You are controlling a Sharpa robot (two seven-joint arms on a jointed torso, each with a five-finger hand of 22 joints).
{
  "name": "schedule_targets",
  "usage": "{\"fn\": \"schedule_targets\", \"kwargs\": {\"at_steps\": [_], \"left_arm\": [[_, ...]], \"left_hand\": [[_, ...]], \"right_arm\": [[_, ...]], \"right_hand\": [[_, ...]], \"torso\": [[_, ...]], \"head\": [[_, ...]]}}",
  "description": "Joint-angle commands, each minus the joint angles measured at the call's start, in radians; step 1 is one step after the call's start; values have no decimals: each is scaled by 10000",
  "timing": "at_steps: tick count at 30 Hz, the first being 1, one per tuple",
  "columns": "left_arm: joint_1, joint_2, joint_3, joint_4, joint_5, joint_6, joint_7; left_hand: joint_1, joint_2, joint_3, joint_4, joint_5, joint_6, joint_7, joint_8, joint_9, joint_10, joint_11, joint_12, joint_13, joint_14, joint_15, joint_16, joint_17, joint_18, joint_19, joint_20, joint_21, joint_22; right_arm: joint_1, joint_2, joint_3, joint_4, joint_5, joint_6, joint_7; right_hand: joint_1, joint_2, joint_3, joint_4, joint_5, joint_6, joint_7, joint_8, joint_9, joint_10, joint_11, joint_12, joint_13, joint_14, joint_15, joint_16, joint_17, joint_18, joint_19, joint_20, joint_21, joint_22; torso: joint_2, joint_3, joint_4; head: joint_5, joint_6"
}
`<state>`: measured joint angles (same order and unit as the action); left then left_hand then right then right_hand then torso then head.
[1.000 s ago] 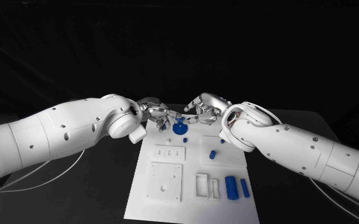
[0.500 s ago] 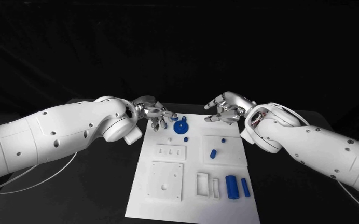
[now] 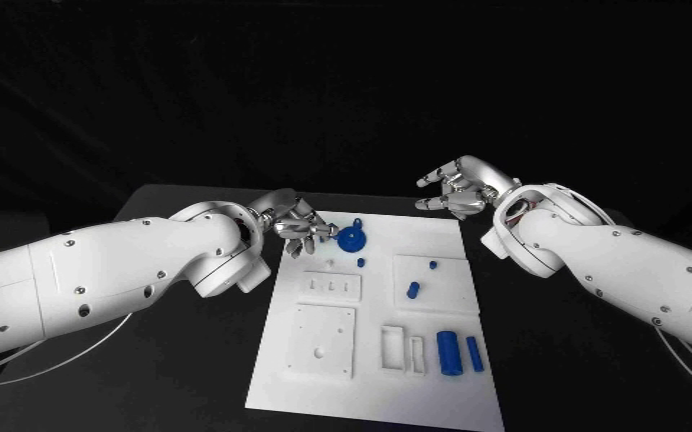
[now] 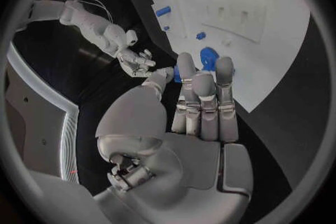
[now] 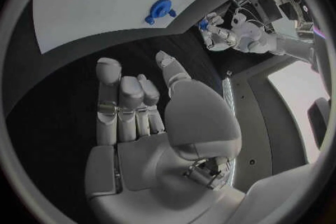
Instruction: Assemble the parts on the task board
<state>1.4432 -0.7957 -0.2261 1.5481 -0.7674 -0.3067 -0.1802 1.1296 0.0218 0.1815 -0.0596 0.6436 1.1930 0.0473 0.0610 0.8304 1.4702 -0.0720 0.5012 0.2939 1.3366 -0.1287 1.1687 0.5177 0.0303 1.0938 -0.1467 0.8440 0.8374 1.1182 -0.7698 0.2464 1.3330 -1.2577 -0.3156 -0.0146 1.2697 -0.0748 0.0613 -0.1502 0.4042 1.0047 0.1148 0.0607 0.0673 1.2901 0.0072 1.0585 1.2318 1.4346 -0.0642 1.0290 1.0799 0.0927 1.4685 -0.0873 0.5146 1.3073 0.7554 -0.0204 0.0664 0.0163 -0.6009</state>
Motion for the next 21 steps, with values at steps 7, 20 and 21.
{"fn": "schedule_targets", "kwargs": {"at_steps": [7, 20, 21], "left_arm": [[-538, -261, -51, 656, -1205, -1847, -50], [-1126, -406, -148, 1028, -1564, -2154, -641], [-1155, -391, -157, 1032, -1568, -2078, -730]], "left_hand": [[283, 18, 613, -472, 134, 836, -640, 33, -471, 424, -117, 327, 61, 180, -57, -21, 157, -53, 296, -47, -462, 741], [360, -35, 540, -465, 129, 1042, -633, 35, -1502, 435, -100, 550, 164, 320, -77, -112, 407, -73, 709, -60, -1418, 1978], [353, -26, 536, -477, 126, 1042, -632, 35, -1533, 433, -96, 560, 171, 324, -77, -120, 420, -88, 758, -66, -1574, 2167]], "right_arm": [[-7, 8, 47, -62, 193, -228, 224], [-6, -51, 55, 70, 193, -166, 143], [-6, -54, 55, 108, 181, -142, 133]], "right_hand": [[-136, 16, 67, 58, 118, 75, -17, 20, -14, -14, -31, -21, -14, 30, -7, -60, -5, 69, 326, 32, -34, 588], [-150, 12, 91, 88, 184, 104, -23, 20, -14, 9, -39, -3, -14, 44, -13, -49, 4, 61, 338, 26, -13, 593], [-147, 13, 97, 85, 220, 113, -24, 21, -13, 16, -40, 8, -8, 49, -14, -42, 10, 60, 339, 25, -20, 591]], "torso": [[4, -8, 7], [0, -18, -3], [3, -22, -5]], "head": [[-11, -170], [-29, -352], [-28, -354]]}}
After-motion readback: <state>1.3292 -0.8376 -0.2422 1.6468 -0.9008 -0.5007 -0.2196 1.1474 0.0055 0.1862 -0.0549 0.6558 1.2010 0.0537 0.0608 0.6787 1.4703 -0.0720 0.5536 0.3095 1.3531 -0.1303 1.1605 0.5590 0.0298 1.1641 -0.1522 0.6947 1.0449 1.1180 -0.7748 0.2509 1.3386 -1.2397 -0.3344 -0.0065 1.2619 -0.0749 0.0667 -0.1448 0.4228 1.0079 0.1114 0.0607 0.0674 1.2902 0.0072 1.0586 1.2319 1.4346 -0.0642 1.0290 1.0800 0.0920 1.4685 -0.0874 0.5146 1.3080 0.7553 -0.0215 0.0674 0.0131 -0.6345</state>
